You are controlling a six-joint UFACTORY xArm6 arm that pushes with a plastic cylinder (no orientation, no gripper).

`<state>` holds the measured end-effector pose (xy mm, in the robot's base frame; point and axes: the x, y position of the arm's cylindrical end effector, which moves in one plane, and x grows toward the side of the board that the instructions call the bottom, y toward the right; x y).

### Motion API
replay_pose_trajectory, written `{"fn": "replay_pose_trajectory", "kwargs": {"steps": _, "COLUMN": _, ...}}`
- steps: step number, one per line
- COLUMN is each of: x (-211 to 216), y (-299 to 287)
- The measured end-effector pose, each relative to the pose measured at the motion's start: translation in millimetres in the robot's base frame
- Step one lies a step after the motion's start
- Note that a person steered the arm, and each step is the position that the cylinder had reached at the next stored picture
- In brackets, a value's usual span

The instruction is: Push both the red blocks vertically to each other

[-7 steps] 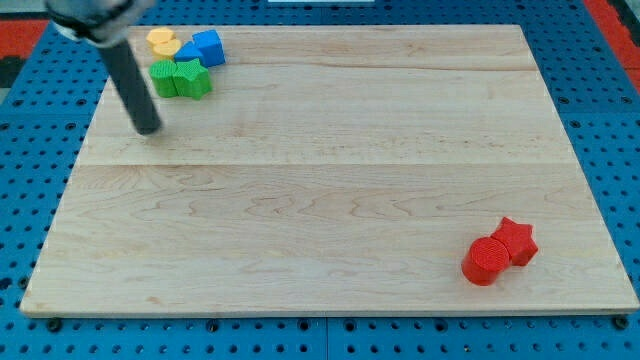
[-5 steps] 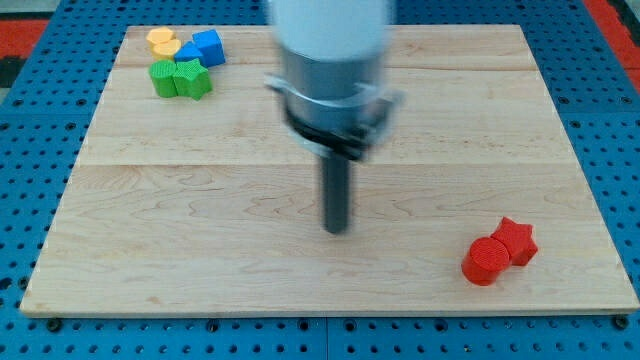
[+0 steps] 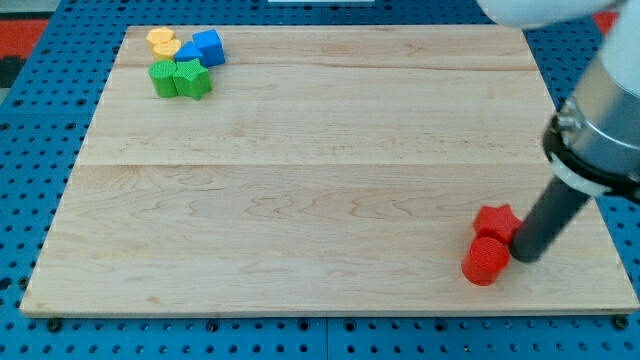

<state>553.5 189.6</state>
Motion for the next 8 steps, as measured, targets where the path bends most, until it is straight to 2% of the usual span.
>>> {"fn": "replay_pose_trajectory", "kwargs": {"steps": 2, "x": -61, "y": -73}}
{"fn": "replay_pose_trajectory", "kwargs": {"steps": 3, "x": -58, "y": -42}}
{"fn": "replay_pose_trajectory", "kwargs": {"steps": 4, "x": -20, "y": 26}}
{"fn": "replay_pose_trajectory", "kwargs": {"steps": 5, "x": 39, "y": 30}}
{"fn": "replay_pose_trajectory", "kwargs": {"steps": 6, "x": 61, "y": -47}}
{"fn": "replay_pose_trajectory", "kwargs": {"steps": 7, "x": 30, "y": -58}}
{"fn": "replay_pose_trajectory", "kwargs": {"steps": 8, "x": 11, "y": -32}}
